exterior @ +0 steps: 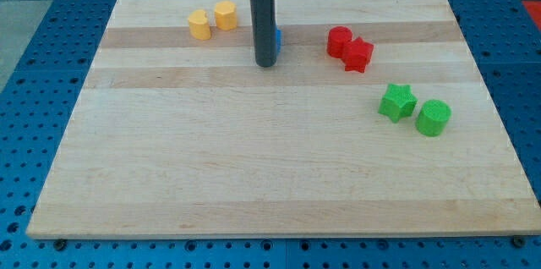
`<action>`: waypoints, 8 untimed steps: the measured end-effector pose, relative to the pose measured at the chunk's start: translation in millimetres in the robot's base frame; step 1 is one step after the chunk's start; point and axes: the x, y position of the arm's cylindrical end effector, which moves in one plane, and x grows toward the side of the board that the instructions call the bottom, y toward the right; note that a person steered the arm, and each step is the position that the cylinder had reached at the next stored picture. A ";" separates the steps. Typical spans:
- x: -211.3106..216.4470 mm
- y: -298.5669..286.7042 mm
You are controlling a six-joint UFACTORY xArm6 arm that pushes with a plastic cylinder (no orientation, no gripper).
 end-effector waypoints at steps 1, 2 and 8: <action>-0.4 0.1; -1.8 0.1; -53.8 91.6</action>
